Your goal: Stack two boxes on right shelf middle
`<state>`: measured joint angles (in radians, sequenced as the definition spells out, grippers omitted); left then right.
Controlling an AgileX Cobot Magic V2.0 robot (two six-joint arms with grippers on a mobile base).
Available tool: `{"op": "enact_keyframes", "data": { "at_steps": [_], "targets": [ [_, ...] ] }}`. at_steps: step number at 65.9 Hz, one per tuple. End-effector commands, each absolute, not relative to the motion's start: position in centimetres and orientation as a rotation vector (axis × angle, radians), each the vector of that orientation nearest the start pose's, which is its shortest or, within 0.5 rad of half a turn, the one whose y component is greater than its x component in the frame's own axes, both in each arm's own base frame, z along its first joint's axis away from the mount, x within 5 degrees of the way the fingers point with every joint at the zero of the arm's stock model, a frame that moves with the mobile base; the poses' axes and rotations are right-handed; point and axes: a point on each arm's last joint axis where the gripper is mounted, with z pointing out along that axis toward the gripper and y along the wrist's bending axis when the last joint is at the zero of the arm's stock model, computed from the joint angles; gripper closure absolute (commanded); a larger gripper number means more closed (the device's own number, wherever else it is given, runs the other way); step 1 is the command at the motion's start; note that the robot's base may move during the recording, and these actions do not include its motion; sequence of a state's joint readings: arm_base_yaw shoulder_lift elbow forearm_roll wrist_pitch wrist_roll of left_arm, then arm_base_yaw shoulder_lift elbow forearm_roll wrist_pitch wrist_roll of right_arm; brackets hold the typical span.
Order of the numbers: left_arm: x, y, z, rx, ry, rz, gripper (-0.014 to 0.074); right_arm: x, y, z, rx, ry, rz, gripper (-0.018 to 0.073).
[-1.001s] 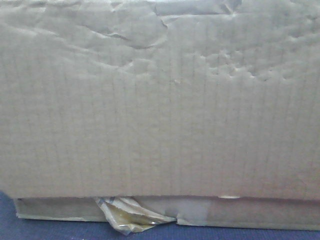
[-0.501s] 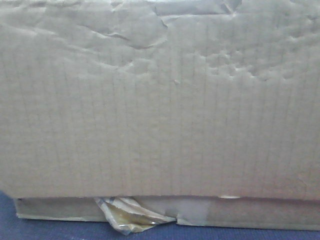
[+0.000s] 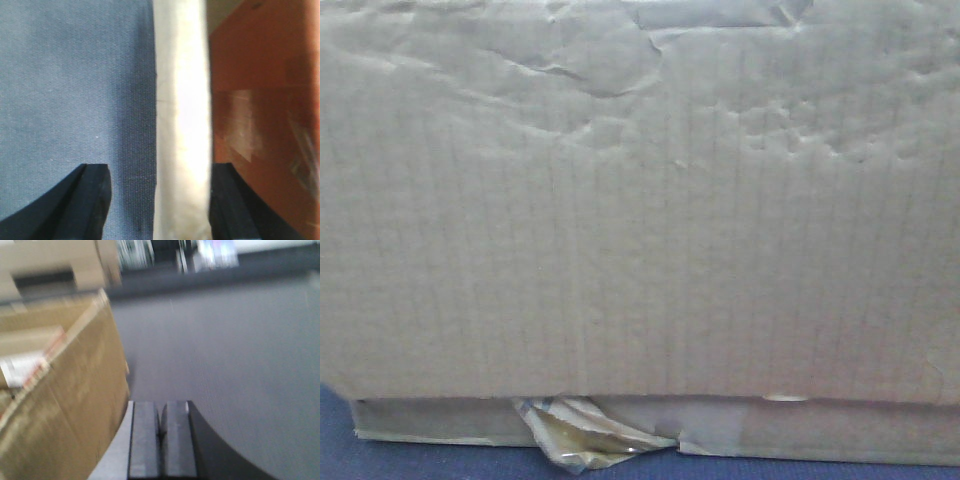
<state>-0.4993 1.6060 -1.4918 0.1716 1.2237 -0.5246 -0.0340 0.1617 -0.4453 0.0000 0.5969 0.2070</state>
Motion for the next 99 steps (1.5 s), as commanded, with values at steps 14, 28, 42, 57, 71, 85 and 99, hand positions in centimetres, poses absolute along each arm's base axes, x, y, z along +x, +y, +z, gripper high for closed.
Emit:
{"op": "enact_keyframes", "data": {
  "at_steps": [14, 28, 42, 57, 71, 85, 99],
  "targets": [
    [29.4, -14.6, 33.5, 0.051, 2.777, -0.016, 0.0281, 9.2, -0.2, 34.4, 0.118, 2.418, 0.024, 0.0721],
    [29.3, -14.6, 33.6, 0.055, 2.773, -0.018, 0.0281, 13.5, -0.4, 34.9, 0.169, 2.523, 0.042, 0.0721],
    [28.9, -14.4, 34.2, 0.053, 2.756, -0.030, 0.0281, 17.5, -0.5, 36.8, 0.298, 2.573, 0.076, 0.0717],
    [29.0, -14.2, 34.2, 0.049, 2.753, -0.021, 0.0281, 21.7, 0.5, 40.1, 0.282, 2.540, 0.006, 0.0717],
    [29.0, -14.2, 34.2, 0.049, 2.753, -0.021, 0.0281, 24.8, 4.4, 42.3, 0.136, 2.490, 0.017, 0.0717],
    [29.1, -14.1, 34.3, 0.051, 2.748, -0.006, 0.0281, 26.5, 5.8, 41.6, 0.115, 2.524, 0.051, 0.0572],
    [29.1, -14.1, 34.3, 0.052, 2.746, -0.002, 0.0281, 26.6, 6.2, 41.3, 0.118, 2.542, 0.096, 0.0228]
  ]
}}
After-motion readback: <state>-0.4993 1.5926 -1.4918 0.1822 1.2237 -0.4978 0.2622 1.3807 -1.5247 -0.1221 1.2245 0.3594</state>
